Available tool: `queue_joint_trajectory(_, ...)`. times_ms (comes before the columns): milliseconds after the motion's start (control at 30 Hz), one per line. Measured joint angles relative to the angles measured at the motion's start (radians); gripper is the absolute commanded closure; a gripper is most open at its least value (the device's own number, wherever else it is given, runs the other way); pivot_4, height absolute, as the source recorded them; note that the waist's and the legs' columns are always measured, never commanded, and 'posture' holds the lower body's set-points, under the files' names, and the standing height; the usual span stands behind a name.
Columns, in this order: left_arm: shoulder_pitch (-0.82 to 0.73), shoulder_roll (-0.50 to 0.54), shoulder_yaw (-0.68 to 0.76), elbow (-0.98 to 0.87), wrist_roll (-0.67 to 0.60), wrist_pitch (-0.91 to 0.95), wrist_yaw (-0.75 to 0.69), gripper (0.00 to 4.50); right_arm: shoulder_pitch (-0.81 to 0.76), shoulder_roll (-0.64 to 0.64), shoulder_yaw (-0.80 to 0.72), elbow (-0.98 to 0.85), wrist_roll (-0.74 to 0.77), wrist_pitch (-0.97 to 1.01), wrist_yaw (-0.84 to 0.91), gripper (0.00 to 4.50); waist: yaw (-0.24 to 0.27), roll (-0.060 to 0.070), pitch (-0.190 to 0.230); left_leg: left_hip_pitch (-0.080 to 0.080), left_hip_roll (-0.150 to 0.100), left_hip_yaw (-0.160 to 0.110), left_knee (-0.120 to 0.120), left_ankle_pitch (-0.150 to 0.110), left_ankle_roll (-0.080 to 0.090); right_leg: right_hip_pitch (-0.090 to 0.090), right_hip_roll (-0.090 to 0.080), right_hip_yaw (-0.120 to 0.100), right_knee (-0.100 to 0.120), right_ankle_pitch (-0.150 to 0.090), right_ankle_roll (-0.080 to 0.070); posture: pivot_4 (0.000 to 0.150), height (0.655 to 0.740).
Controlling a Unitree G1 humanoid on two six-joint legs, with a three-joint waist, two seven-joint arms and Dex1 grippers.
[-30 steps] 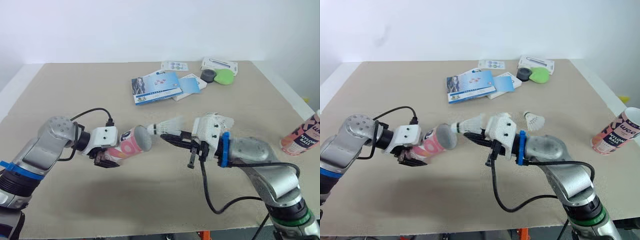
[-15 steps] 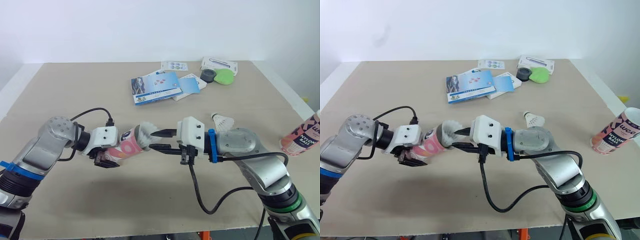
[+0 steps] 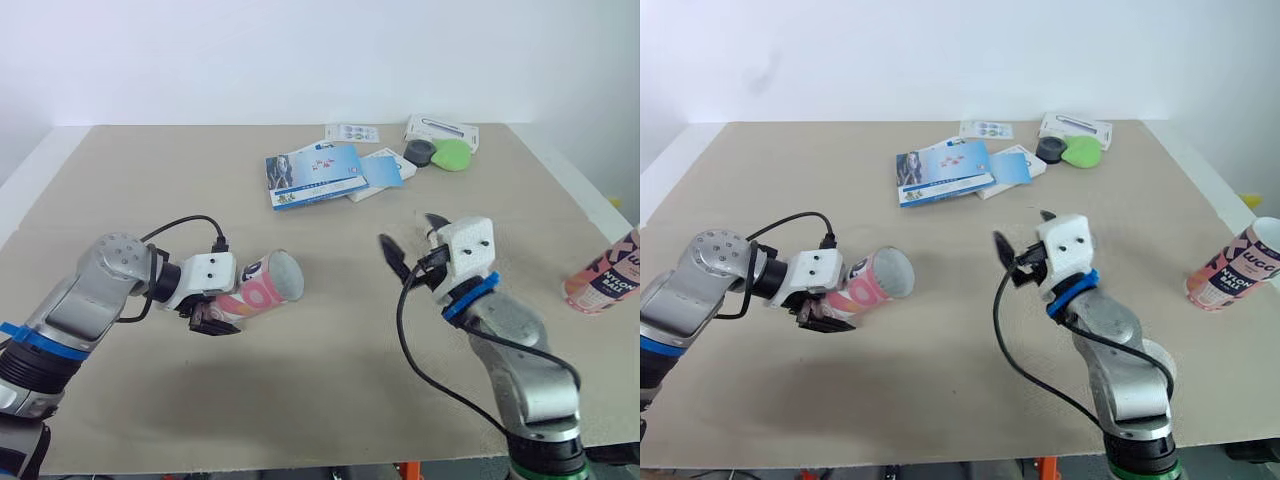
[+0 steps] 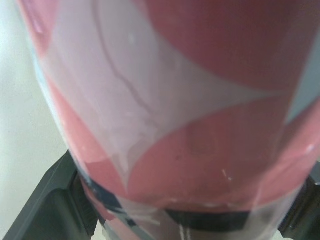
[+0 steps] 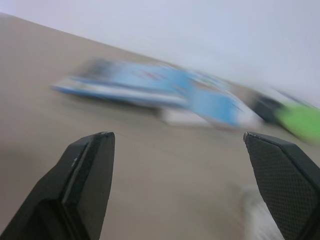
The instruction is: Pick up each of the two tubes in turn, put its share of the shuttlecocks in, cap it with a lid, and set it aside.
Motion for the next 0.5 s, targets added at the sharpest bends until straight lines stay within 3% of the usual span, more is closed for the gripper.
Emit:
queue_joint_trajectory(267,0.0,0.0,0.0,0.0,0.0,0.002,0.001,0.57,-0.014,0.069,-0.057,0.139,-0.015,0.053,-0.079,0.08,-0.001,0.0,0.0,0.0,0.0,0.001,-0.001,0.0,0.0,-0.001,0.001,0.001,0.0,0.0,0.0,0.15,0.74)
queue_joint_trajectory(433,0.004,0.004,0.002,-0.002,-0.001,0.006,0.006,0.57,-0.155,0.1,-0.059,0.321,-0.005,0.046,-0.079,0.08,-0.007,0.001,0.0,0.0,0.0,0.002,0.0,0.0,0.0,-0.001,0.001,0.002,0.0,0.002,0.0,0.15,0.74)
queue_joint_trajectory(500,0.005,0.005,0.002,-0.008,-0.001,0.009,0.009,0.57,-0.223,0.105,-0.076,0.395,0.002,0.035,-0.086,0.9,-0.008,0.001,0.0,0.0,0.0,0.002,0.0,0.0,0.0,0.0,0.001,0.002,0.0,0.002,0.0,0.15,0.74)
